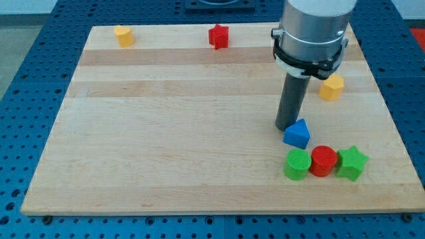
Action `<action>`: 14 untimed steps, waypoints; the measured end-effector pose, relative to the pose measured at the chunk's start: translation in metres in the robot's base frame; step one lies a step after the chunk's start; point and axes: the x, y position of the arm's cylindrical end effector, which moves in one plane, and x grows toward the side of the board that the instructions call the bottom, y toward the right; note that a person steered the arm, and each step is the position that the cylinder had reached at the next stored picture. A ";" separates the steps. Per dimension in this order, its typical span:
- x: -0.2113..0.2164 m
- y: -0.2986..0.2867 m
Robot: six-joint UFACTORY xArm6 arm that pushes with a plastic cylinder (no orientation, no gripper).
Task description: Slide the yellow hexagon closer to the group of locks
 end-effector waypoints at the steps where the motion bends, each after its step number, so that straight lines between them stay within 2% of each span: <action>1: 0.009 0.000; 4: 0.008 0.000; 8: -0.112 -0.004; 10: -0.134 0.069; 12: -0.119 0.099; 14: -0.079 0.109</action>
